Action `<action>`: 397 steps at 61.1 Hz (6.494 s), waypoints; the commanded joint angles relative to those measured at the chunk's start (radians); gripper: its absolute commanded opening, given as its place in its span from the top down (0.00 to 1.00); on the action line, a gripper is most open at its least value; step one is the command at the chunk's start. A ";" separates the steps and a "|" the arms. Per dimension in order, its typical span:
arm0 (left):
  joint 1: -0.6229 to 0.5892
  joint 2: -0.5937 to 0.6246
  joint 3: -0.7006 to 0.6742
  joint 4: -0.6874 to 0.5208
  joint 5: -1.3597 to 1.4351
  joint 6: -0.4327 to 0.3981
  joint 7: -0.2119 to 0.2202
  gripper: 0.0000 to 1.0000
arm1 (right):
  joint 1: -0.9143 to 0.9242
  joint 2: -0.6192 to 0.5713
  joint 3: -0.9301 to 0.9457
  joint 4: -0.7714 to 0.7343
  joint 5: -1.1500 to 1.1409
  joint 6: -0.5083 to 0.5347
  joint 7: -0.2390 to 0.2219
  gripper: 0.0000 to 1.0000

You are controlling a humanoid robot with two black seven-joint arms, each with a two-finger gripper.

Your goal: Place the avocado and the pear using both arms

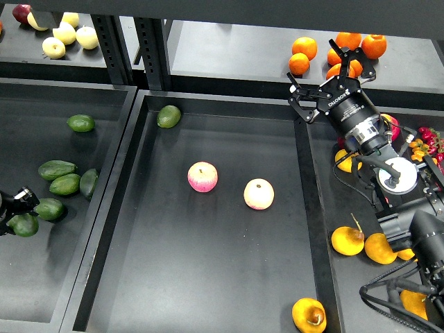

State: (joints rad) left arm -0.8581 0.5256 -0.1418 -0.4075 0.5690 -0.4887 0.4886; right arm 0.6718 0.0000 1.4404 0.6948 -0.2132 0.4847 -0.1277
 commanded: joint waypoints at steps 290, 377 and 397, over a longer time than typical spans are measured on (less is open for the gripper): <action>0.241 -0.526 -1.325 -0.518 -0.538 0.000 -0.243 0.00 | 0.009 0.000 -0.024 0.017 -0.006 0.004 -0.153 0.00; 0.251 -0.526 -1.328 -0.505 -0.538 0.000 -0.243 0.00 | 0.080 -0.701 -1.000 0.465 0.138 0.004 -0.361 0.01; 0.254 -0.526 -1.328 -0.505 -0.538 0.000 -0.245 0.00 | 0.039 -0.747 -1.157 0.420 0.127 0.004 -0.361 0.00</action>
State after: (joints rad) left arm -0.6075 0.0000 -1.4697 -0.9127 0.0306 -0.4887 0.2451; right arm 0.7287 -0.7496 0.3288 1.1360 -0.0801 0.4887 -0.4886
